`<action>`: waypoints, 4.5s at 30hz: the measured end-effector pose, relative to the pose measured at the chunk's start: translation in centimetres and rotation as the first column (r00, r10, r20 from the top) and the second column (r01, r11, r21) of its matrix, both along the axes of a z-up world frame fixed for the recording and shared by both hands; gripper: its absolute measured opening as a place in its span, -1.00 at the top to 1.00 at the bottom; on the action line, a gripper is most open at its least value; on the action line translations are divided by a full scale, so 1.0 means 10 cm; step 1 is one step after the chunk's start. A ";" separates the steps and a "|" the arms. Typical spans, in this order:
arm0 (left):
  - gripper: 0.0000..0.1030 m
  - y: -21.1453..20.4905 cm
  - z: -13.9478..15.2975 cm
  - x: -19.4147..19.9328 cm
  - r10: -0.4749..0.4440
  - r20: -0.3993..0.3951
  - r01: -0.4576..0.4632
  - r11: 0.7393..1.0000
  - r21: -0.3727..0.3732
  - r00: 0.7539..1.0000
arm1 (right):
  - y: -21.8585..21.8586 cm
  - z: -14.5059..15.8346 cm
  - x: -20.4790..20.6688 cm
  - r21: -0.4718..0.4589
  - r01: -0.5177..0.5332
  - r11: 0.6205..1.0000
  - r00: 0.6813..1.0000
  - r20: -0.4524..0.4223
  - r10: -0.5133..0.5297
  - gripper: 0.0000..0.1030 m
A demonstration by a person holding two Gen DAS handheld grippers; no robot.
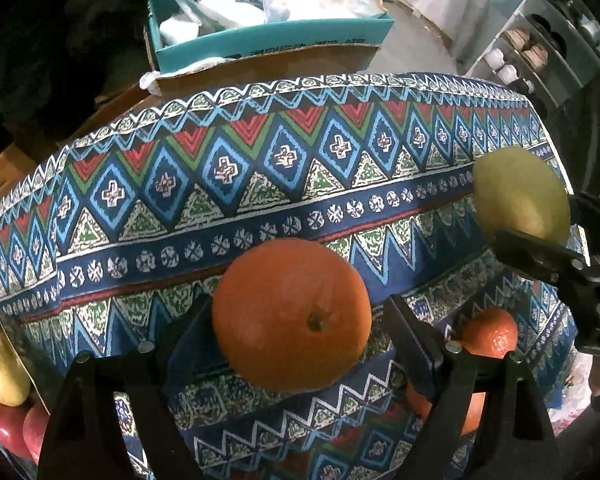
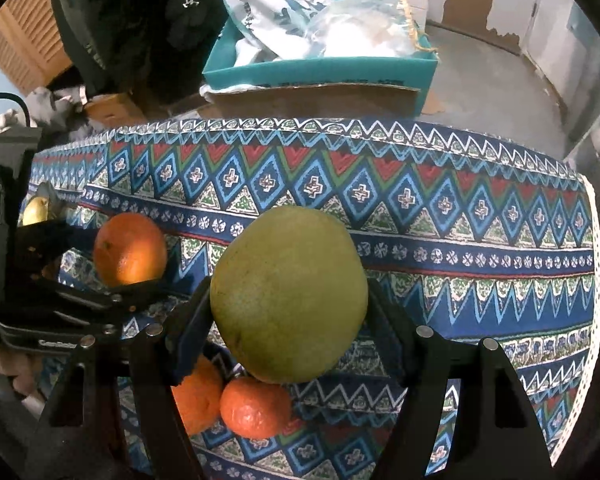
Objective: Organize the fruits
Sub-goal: 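Lift and carry orange with left tool while right tool carries pomelo to bowl, then release orange into bowl with left tool while right tool releases pomelo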
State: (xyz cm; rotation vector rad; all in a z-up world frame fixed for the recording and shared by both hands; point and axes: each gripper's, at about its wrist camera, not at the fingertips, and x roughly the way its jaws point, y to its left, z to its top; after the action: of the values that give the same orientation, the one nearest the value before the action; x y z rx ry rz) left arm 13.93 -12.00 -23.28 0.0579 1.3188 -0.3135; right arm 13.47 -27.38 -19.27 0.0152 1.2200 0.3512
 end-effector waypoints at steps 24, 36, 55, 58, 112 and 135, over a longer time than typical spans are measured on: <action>-0.35 0.09 0.58 -0.31 -0.013 0.140 0.010 1.000 0.018 0.990 | 0.18 0.50 -0.17 0.004 -0.024 1.000 0.995 0.098 0.024 -0.40; -0.35 0.18 1.03 -0.59 -0.027 0.225 0.025 1.000 0.010 0.974 | 0.34 1.02 -0.35 0.047 -0.066 0.997 0.981 0.188 0.056 -0.40; -0.35 0.60 1.67 -1.01 0.023 0.317 -0.005 0.998 -0.059 0.948 | 0.59 1.48 -0.59 0.073 -0.125 0.989 0.958 0.268 0.101 -0.40; -0.35 0.68 1.74 -1.06 0.038 0.331 -0.014 0.997 -0.074 0.943 | 0.64 1.55 -0.62 0.078 -0.136 0.988 0.954 0.278 0.110 -0.40; -0.35 2.56 0.92 -1.37 0.392 0.164 -0.385 0.920 -0.075 0.905 | 2.93 0.89 -0.32 0.071 -0.425 0.902 0.901 0.127 0.415 -0.40; -0.36 2.65 0.48 -1.25 0.442 0.056 -0.439 0.896 -0.063 0.895 | 3.22 0.28 -0.17 0.042 -0.430 0.902 0.901 -0.041 0.431 -0.41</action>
State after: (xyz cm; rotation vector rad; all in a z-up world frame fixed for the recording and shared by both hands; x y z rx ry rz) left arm 1.39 14.52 -18.47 -0.2694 1.2158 0.0450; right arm 11.74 4.82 -16.49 -0.2243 1.2625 0.7620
